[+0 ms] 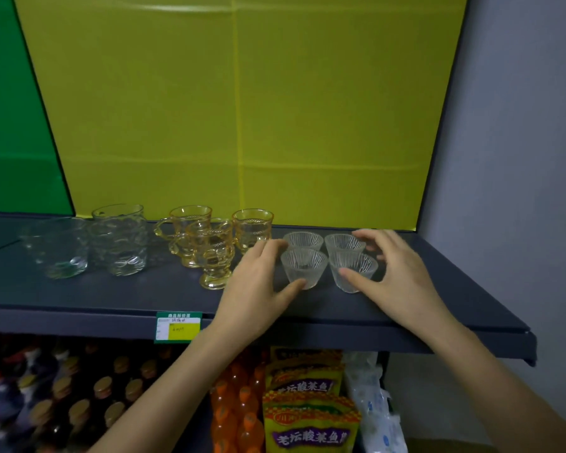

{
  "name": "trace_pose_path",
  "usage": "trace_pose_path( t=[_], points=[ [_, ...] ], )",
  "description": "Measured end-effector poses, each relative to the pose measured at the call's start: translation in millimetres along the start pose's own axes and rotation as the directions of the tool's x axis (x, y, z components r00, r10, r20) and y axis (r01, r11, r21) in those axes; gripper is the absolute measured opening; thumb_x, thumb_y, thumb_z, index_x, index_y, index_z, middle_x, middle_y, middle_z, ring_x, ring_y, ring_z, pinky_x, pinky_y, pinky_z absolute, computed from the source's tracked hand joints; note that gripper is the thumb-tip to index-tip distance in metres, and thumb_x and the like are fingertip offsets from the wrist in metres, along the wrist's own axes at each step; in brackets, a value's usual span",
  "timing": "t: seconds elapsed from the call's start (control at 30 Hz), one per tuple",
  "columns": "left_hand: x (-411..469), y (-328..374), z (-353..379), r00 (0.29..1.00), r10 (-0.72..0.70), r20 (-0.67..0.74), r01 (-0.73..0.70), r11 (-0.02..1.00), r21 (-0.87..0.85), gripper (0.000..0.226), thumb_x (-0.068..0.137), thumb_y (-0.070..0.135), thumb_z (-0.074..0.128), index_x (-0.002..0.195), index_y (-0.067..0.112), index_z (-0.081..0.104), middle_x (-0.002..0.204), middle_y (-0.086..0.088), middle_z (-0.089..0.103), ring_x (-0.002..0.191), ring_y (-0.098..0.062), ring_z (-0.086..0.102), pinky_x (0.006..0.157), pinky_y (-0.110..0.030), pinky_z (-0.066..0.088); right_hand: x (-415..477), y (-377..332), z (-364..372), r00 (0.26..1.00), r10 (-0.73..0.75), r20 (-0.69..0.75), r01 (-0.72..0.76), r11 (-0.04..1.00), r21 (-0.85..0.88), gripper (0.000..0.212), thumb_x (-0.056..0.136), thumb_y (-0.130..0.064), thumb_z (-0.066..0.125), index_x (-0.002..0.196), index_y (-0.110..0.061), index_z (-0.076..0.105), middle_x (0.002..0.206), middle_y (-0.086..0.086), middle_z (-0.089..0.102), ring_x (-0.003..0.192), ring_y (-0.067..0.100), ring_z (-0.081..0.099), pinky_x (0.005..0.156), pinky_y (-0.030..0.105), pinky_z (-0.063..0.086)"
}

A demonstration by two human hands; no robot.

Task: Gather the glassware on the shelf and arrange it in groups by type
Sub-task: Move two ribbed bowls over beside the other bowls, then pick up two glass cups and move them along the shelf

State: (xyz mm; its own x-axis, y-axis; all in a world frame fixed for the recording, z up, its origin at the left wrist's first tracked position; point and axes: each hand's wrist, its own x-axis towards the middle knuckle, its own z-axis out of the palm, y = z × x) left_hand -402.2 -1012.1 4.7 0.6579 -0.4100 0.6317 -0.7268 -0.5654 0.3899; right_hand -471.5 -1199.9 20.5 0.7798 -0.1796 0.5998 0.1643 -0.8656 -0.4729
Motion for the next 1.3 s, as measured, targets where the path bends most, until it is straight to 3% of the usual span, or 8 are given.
trace_pose_path(
  t=[0.07, 0.13, 0.27, 0.37, 0.5, 0.77, 1.0, 1.3],
  points=[
    [-8.2, -1.3, -18.1, 0.994, 0.087, -0.066, -0.075, 0.983, 0.169, 0.035, 0.081, 0.039, 0.057, 0.108, 0.018, 0.056, 0.107, 0.001, 0.062, 0.101, -0.021, 0.057, 0.076, -0.025, 0.040, 1.0, -17.5, 0.5, 0.995, -0.082, 0.048, 0.083, 0.997, -0.001, 0.038, 0.078, -0.030, 0.069, 0.113, -0.021, 0.059, 0.108, -0.009, 0.058, 0.102, 0.009, 0.055, 0.090, 0.032, 0.046],
    [-16.1, -7.5, -37.5, 0.992, 0.098, -0.080, -0.072, 0.957, 0.281, 0.030, 0.080, 0.042, 0.047, 0.096, 0.019, 0.059, 0.094, 0.002, 0.065, 0.090, -0.021, 0.062, 0.064, -0.026, 0.043, 2.7, -35.5, 7.5, 0.985, -0.147, 0.089, 0.146, 0.989, 0.018, 0.031, 0.080, -0.029, 0.067, 0.110, -0.022, 0.061, 0.105, -0.009, 0.062, 0.100, 0.007, 0.056, 0.089, 0.029, 0.048],
    [-38.9, -34.9, -80.6, 0.996, 0.018, -0.088, 0.023, 0.897, 0.442, 0.029, 0.079, 0.040, 0.039, 0.085, 0.021, 0.061, 0.083, 0.004, 0.066, 0.079, -0.020, 0.064, 0.054, -0.026, 0.042, 7.5, -73.7, 35.7, 0.948, -0.260, 0.182, 0.249, 0.965, 0.079, 0.026, 0.082, -0.029, 0.064, 0.107, -0.023, 0.063, 0.104, -0.009, 0.065, 0.095, 0.006, 0.058, 0.086, 0.027, 0.048],
    [-61.1, -63.9, -114.7, 0.994, -0.066, -0.092, 0.107, 0.818, 0.565, 0.024, 0.078, 0.033, 0.045, 0.082, 0.017, 0.063, 0.079, -0.001, 0.068, 0.074, -0.025, 0.066, 0.049, -0.028, 0.045, 11.1, -105.2, 63.7, 0.910, -0.333, 0.246, 0.316, 0.943, 0.109, 0.027, 0.084, -0.031, 0.062, 0.110, -0.025, 0.062, 0.107, -0.010, 0.064, 0.099, 0.008, 0.058, 0.087, 0.028, 0.047],
    [-94.8, -101.9, -160.5, 0.973, -0.184, -0.141, 0.232, 0.748, 0.622, 0.018, 0.076, 0.030, 0.053, 0.082, 0.017, 0.063, 0.082, 0.000, 0.069, 0.077, -0.026, 0.066, 0.051, -0.029, 0.047, 15.2, -152.6, 105.3, 0.853, -0.429, 0.296, 0.396, 0.903, 0.167, 0.027, 0.083, -0.028, 0.062, 0.110, -0.023, 0.062, 0.108, -0.007, 0.065, 0.100, 0.009, 0.058, 0.083, 0.022, 0.043],
    [-162.3, -190.2, -261.1, 0.940, -0.254, -0.228, 0.339, 0.627, 0.701, 0.028, 0.082, 0.035, 0.041, 0.080, 0.015, 0.062, 0.076, -0.001, 0.067, 0.072, -0.025, 0.064, 0.047, -0.030, 0.046, 20.6, -274.8, 198.4, 0.748, -0.557, 0.361, 0.483, 0.830, 0.278, 0.030, 0.087, -0.032, 0.056, 0.117, -0.025, 0.058, 0.114, -0.009, 0.062, 0.107, 0.009, 0.056, 0.090, 0.026, 0.044],
    [-223.4, -273.4, -359.1, 0.916, -0.302, -0.262, 0.390, 0.532, 0.751, 0.012, 0.078, 0.023, 0.069, 0.083, 0.013, 0.065, 0.076, -0.003, 0.068, 0.070, -0.025, 0.065, 0.045, -0.025, 0.040, 20.2, -392.3, 289.2, 0.696, -0.585, 0.417, 0.494, 0.811, 0.312, 0.031, 0.089, -0.035, 0.053, 0.118, -0.025, 0.056, 0.118, -0.006, 0.061, 0.109, 0.015, 0.056, 0.089, 0.034, 0.048],
    [-269.9, -365.0, -454.5, 0.888, -0.329, -0.322, 0.456, 0.527, 0.717, 0.023, 0.090, 0.034, 0.050, 0.102, 0.018, 0.061, 0.098, 0.000, 0.065, 0.093, -0.021, 0.060, 0.057, -0.028, 0.037, 26.5, -513.8, 392.3, 0.653, -0.605, 0.456, 0.476, 0.795, 0.375, 0.032, 0.089, -0.033, 0.054, 0.120, -0.024, 0.056, 0.120, -0.005, 0.061, 0.109, 0.015, 0.057, 0.093, 0.038, 0.049]
  ],
)
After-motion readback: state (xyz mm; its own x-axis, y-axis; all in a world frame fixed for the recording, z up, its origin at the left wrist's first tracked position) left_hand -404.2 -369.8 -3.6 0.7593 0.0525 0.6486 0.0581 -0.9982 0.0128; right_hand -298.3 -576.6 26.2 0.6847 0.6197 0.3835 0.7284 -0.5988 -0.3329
